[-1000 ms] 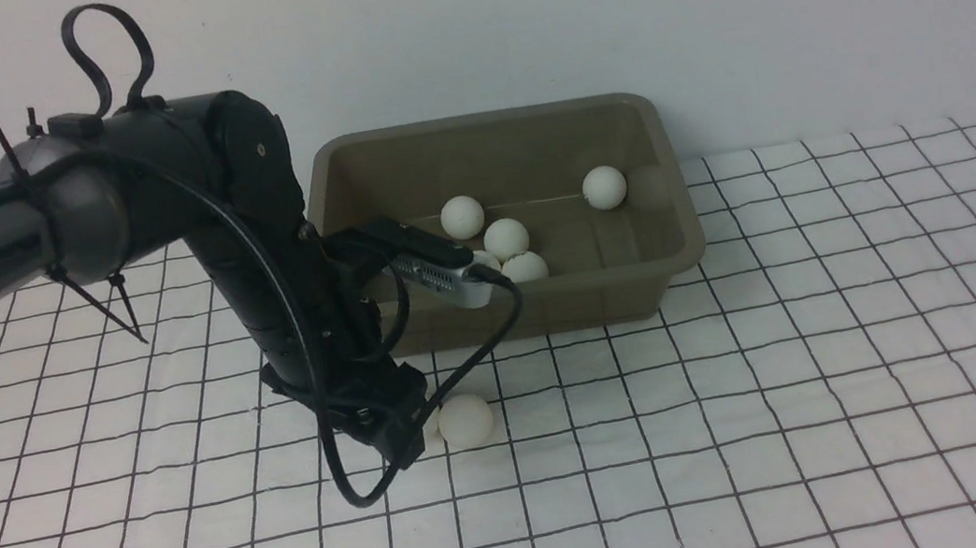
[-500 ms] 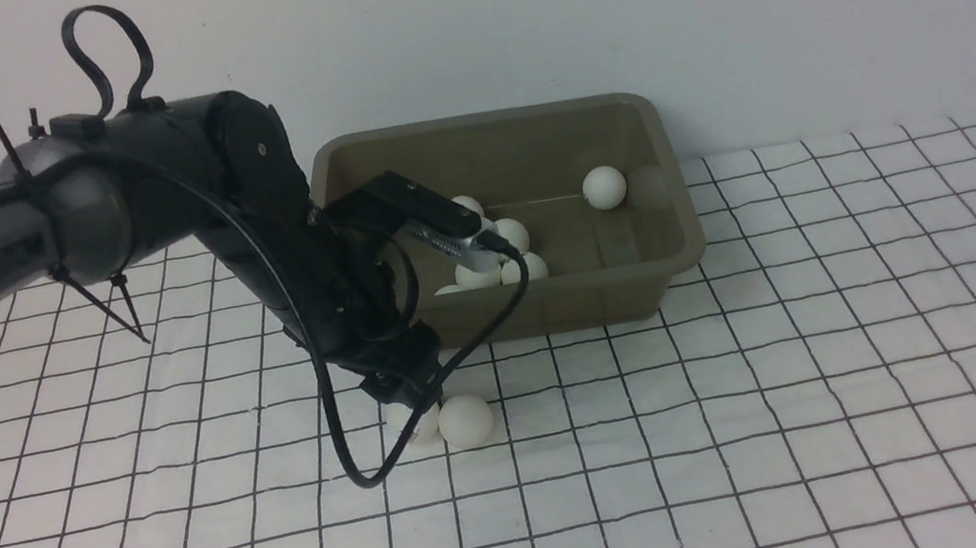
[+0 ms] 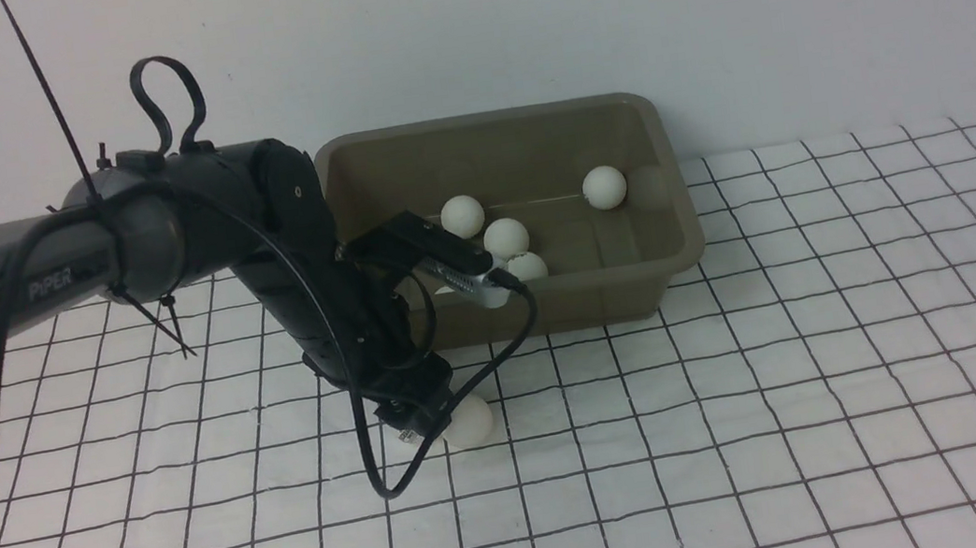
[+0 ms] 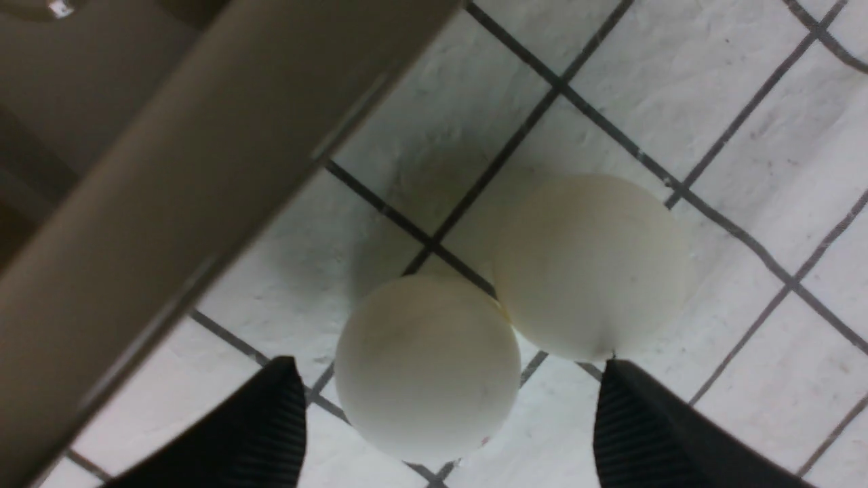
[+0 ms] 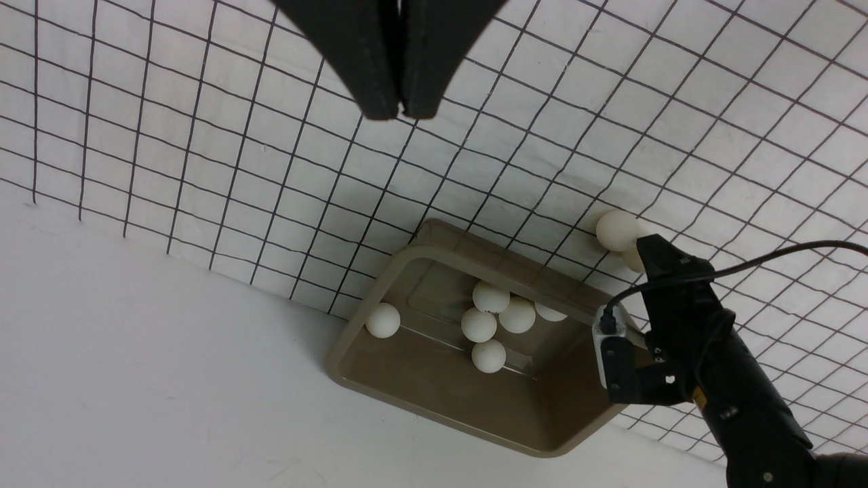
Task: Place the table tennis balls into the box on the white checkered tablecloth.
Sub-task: 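Reach for and grasp a ping pong ball on the table beside the basket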
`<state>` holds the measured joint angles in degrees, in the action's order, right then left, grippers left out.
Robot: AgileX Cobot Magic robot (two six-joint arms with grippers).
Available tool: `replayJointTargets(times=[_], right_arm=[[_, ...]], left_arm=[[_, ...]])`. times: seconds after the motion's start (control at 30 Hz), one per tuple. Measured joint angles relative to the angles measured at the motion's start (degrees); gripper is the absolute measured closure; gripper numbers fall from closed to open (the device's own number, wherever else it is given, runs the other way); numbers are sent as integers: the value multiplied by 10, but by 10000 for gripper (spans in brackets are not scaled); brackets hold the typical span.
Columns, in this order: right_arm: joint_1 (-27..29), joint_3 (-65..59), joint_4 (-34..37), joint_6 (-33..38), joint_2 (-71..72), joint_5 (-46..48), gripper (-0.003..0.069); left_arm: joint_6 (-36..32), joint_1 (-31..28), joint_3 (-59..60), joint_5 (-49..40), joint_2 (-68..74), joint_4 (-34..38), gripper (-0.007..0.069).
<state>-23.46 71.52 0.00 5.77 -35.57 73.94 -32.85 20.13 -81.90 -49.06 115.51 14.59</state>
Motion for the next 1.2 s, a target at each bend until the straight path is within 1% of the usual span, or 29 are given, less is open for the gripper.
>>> replayJointTargets(times=[0.23,0.37,0.73,0.8,0.9,0.93,0.97,1.2], right_arm=[[0,0,0,0,0,0,676],[0,0,0,0,0,0,676],[0,0,0,0,0,0,676],[0,0,0,0,0,0,676],[0,0,0,0,0,0,676],[0,0,0,0,0,0,676],[0,0,0,0,0,0,676],[0,0,0,0,0,0,676]], left_arm=[[1,0,1,-2,15,5,104],[1,0,2,31,32,-1,104],[1,0,2,41,33,-1,106],[1,0,2,43,33,-1,119],[5,0,2,45,33,-1,186],[5,0,2,45,33,-1,186],[16,0,2,45,33,-1,271],[29,0,2,13,33,-8,272]])
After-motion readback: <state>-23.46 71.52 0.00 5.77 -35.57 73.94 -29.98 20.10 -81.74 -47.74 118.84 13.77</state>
